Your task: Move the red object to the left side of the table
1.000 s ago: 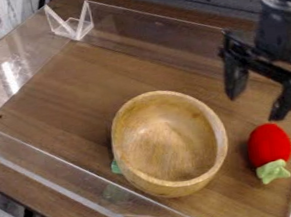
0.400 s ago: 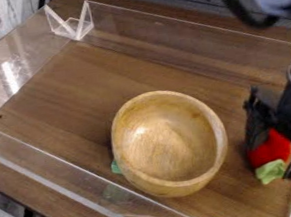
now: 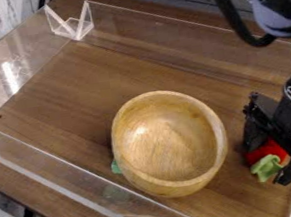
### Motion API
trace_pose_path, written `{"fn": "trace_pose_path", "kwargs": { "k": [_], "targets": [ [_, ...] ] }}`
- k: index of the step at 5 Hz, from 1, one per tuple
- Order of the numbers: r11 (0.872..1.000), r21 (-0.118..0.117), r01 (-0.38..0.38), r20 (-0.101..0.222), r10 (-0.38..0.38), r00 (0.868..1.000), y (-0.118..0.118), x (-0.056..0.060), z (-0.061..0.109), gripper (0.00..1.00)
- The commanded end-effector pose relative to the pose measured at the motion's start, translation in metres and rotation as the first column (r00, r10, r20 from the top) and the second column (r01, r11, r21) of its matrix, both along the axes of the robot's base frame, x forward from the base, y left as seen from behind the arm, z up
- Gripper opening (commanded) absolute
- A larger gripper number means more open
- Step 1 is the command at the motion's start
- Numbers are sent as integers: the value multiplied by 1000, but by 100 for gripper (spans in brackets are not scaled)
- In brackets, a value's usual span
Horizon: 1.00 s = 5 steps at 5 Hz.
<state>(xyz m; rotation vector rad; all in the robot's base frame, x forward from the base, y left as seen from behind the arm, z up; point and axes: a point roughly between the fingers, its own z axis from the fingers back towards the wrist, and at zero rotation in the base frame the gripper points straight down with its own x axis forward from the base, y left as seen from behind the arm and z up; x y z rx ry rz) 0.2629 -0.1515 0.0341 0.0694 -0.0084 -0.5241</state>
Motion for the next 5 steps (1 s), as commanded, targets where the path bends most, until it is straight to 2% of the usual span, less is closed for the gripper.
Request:
{"fn": "trace_pose_path", "kwargs": {
  "k": [1,3,5],
  "targets": [
    [999,-28,43,92,-40,995,-6,4,25,100],
    [998,-44,-37,141,43,989,0,14,19,100],
    [997,-78,3,178,11,984,-5,29,40,100]
  ]
}}
